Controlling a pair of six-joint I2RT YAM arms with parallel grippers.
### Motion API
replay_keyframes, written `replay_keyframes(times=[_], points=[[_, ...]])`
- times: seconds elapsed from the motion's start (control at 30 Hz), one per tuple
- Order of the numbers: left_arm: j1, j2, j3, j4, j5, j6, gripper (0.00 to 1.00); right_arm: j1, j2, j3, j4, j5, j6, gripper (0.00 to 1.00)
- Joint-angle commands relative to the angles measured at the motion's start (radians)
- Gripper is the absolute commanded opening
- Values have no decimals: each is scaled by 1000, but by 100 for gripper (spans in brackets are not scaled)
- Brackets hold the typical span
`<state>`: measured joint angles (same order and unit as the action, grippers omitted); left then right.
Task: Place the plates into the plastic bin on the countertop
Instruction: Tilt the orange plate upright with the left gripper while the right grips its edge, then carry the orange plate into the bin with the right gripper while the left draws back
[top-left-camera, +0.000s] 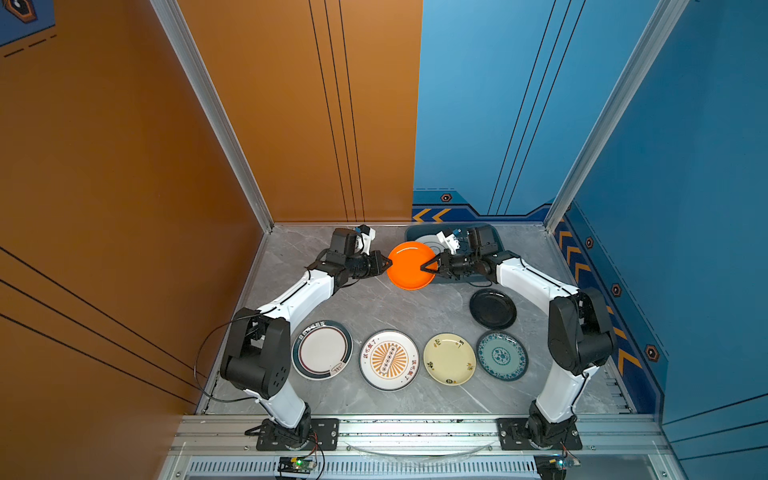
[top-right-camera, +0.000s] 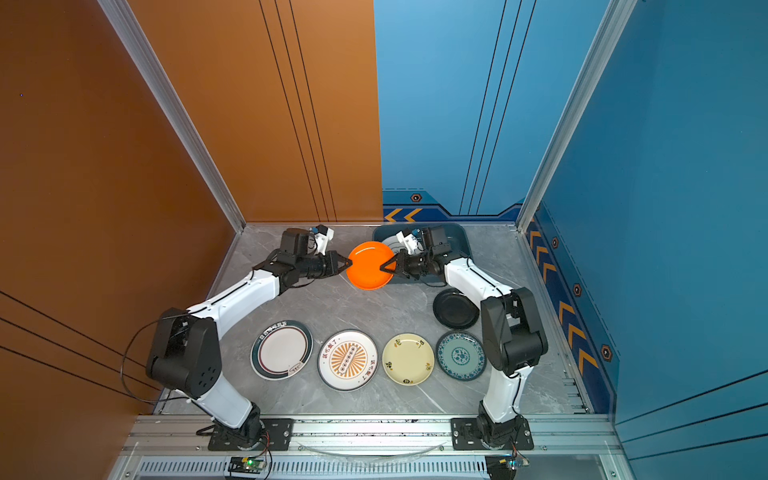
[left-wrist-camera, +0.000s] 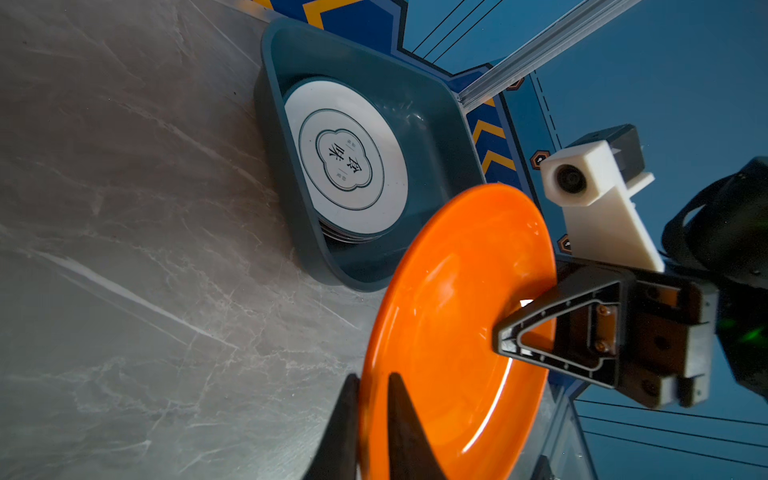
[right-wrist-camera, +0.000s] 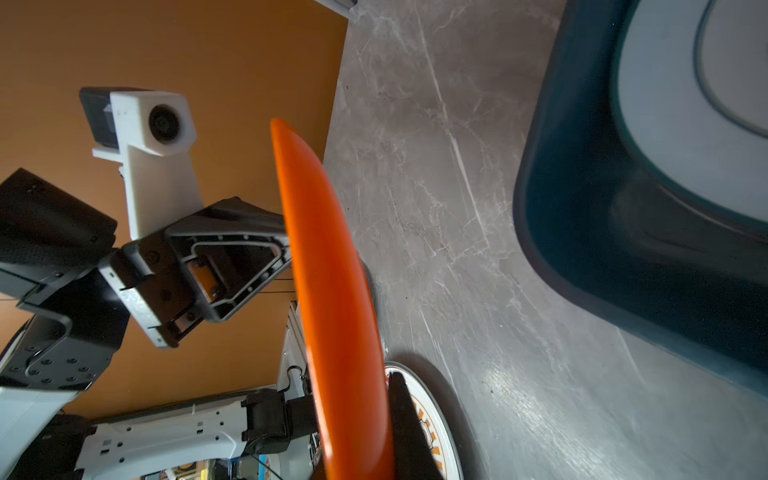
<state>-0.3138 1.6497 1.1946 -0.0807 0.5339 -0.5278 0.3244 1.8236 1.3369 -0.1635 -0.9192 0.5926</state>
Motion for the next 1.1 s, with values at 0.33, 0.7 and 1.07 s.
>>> replay_keyframes(times=[0.33, 0.7, 1.07], points=[[2, -117, -66, -45, -92, 69, 71, -151, -89, -37, -27, 76, 5, 0], [45, -312, -325, 122, -173, 4, 98, -289, -81, 74, -287, 477, -117, 0], [45, -302, -435, 174, -124, -32, 98, -329, 68, 208, -376, 626, -152, 0]])
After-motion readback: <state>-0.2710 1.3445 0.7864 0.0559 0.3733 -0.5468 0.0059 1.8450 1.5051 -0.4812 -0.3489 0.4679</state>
